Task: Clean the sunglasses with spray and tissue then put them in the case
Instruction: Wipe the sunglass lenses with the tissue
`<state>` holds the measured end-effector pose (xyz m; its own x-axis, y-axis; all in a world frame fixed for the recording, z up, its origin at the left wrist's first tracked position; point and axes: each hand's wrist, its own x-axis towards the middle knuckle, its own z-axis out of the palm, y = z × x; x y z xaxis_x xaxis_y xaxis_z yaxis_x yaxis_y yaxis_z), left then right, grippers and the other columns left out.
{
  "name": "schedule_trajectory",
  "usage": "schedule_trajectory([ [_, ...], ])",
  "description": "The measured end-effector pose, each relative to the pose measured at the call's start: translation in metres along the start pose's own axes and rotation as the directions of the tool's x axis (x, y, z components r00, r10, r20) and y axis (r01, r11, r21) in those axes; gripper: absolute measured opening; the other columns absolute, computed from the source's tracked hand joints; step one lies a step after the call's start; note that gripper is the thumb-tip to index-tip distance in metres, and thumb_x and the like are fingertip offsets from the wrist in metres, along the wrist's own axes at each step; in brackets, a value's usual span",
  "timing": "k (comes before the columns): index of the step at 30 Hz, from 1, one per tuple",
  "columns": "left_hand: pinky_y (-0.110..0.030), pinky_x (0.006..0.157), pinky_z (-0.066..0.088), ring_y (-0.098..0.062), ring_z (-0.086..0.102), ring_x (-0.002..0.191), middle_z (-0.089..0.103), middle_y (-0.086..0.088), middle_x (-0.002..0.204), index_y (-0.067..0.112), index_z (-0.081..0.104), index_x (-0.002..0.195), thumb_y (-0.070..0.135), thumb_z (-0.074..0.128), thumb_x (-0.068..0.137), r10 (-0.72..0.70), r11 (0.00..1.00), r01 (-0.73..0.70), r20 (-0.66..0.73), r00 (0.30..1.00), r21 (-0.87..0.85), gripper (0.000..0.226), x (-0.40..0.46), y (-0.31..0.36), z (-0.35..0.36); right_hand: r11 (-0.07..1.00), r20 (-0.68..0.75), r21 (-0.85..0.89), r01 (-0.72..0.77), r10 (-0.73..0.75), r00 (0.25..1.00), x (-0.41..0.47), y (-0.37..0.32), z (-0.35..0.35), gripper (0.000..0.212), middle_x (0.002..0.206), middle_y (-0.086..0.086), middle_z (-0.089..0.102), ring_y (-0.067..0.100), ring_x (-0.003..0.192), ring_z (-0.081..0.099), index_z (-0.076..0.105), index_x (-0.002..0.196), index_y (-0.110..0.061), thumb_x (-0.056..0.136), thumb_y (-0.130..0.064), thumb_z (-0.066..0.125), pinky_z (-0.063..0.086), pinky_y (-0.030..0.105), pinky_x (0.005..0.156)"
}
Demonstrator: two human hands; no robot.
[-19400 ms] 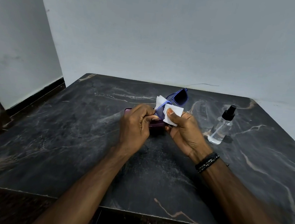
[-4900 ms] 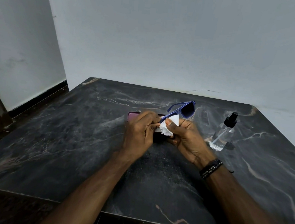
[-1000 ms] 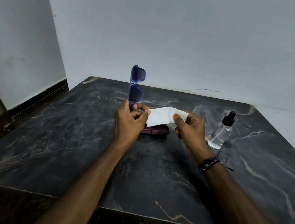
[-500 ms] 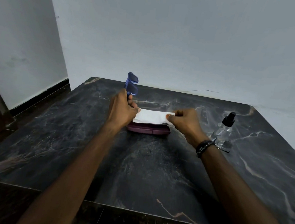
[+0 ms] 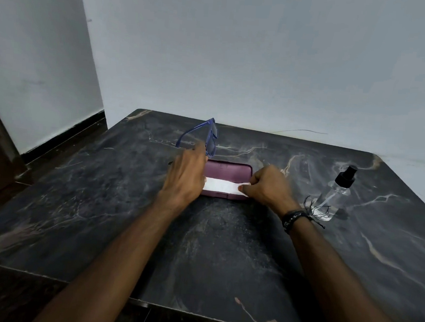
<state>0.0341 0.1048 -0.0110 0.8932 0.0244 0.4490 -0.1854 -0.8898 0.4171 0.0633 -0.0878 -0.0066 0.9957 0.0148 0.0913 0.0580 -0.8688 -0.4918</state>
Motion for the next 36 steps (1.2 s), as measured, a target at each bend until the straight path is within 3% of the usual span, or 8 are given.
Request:
schedule_trajectory([
  [4, -0.024, 0.067, 0.042, -0.014, 0.050, 0.077, 0.063, -0.008, 0.098, 0.006, 0.048, 0.121, -0.004, 0.068, 0.086, 0.023, 0.998, -0.022, -0.009, 1.000, 0.064, 0.041, -0.004, 0.002, 0.001, 1.000, 0.011, 0.006, 0.000, 0.000, 1.000, 0.000, -0.002, 0.004, 0.030, 0.054, -0.002, 0.055, 0.016, 0.054, 0.053, 0.057, 0.058, -0.015, 0.071, -0.029, 0.080, 0.043, 0.025, 0.050],
  [12, -0.035, 0.070, 0.057, -0.023, 0.063, 0.082, 0.063, -0.010, 0.098, 0.008, 0.048, 0.117, -0.006, 0.066, 0.085, 0.015, 0.994, -0.015, -0.006, 1.000, 0.104, 0.039, -0.007, 0.004, 0.002, 0.999, -0.001, 0.044, 0.032, -0.032, 0.999, -0.003, 0.001, 0.004, 0.018, 0.069, 0.000, 0.070, 0.013, 0.065, 0.064, 0.069, 0.067, -0.010, 0.075, -0.022, 0.080, 0.054, 0.030, 0.062],
  [16, -0.034, 0.072, 0.056, -0.023, 0.064, 0.083, 0.064, -0.010, 0.100, 0.008, 0.047, 0.118, -0.004, 0.068, 0.085, -0.005, 0.995, 0.006, -0.011, 1.000, 0.100, 0.041, -0.007, 0.003, 0.001, 0.995, -0.032, 0.045, 0.084, -0.082, 0.996, -0.007, 0.002, 0.004, 0.019, 0.071, -0.005, 0.060, 0.009, 0.064, 0.055, 0.062, 0.077, -0.016, 0.076, -0.022, 0.080, 0.043, 0.024, 0.057],
  [22, -0.022, 0.069, 0.038, -0.012, 0.054, 0.081, 0.063, -0.006, 0.104, 0.009, 0.050, 0.115, 0.016, 0.069, 0.091, -0.039, 0.999, 0.041, -0.080, 0.996, 0.022, 0.032, -0.009, 0.004, -0.009, 0.982, -0.034, 0.023, 0.188, -0.187, 0.982, -0.010, 0.000, 0.002, 0.007, 0.083, -0.008, 0.063, 0.011, 0.072, 0.058, 0.069, 0.085, -0.017, 0.090, -0.020, 0.066, 0.039, 0.016, 0.055],
  [25, -0.026, 0.066, 0.036, -0.015, 0.052, 0.080, 0.063, -0.008, 0.103, 0.008, 0.051, 0.110, 0.021, 0.066, 0.093, -0.050, 0.999, 0.050, -0.141, 0.989, 0.000, 0.026, -0.010, 0.003, -0.015, 0.974, -0.066, -0.001, 0.225, -0.225, 0.972, -0.010, 0.000, 0.001, 0.019, 0.093, 0.002, 0.070, 0.010, 0.056, 0.054, 0.073, 0.093, -0.012, 0.096, -0.022, 0.057, 0.039, 0.020, 0.049],
  [30, -0.029, 0.068, 0.042, -0.016, 0.055, 0.080, 0.060, -0.003, 0.094, 0.010, 0.049, 0.107, 0.038, 0.081, 0.075, -0.099, 0.994, 0.096, -0.062, 0.993, -0.046, 0.053, -0.007, -0.003, -0.017, 0.918, -0.147, -0.063, 0.392, -0.397, 0.906, -0.014, 0.001, -0.003, 0.022, 0.089, 0.000, 0.065, 0.013, 0.074, 0.056, 0.075, 0.087, -0.018, 0.093, -0.032, 0.059, 0.036, 0.022, 0.055],
  [34, -0.034, 0.077, 0.051, -0.024, 0.063, 0.096, 0.063, -0.008, 0.111, 0.012, 0.047, 0.115, 0.029, 0.089, 0.068, -0.092, 0.996, 0.092, -0.004, 0.996, -0.001, 0.065, -0.008, -0.006, -0.014, 0.822, -0.026, -0.123, 0.556, -0.563, 0.826, -0.021, -0.002, -0.005, 0.024, 0.091, -0.011, 0.066, 0.002, 0.074, 0.054, 0.076, 0.093, -0.028, 0.087, -0.048, 0.063, 0.043, 0.021, 0.062],
  [36, -0.039, 0.083, 0.055, -0.027, 0.063, 0.102, 0.063, -0.010, 0.117, 0.012, 0.046, 0.116, 0.025, 0.091, 0.065, -0.092, 0.996, 0.092, 0.009, 0.996, 0.019, 0.070, -0.008, -0.008, -0.013, 0.788, 0.040, -0.178, 0.589, -0.592, 0.805, -0.022, -0.002, -0.003, 0.026, 0.097, -0.013, 0.070, 0.000, 0.074, 0.052, 0.077, 0.092, -0.029, 0.085, -0.051, 0.065, 0.036, 0.013, 0.061],
])
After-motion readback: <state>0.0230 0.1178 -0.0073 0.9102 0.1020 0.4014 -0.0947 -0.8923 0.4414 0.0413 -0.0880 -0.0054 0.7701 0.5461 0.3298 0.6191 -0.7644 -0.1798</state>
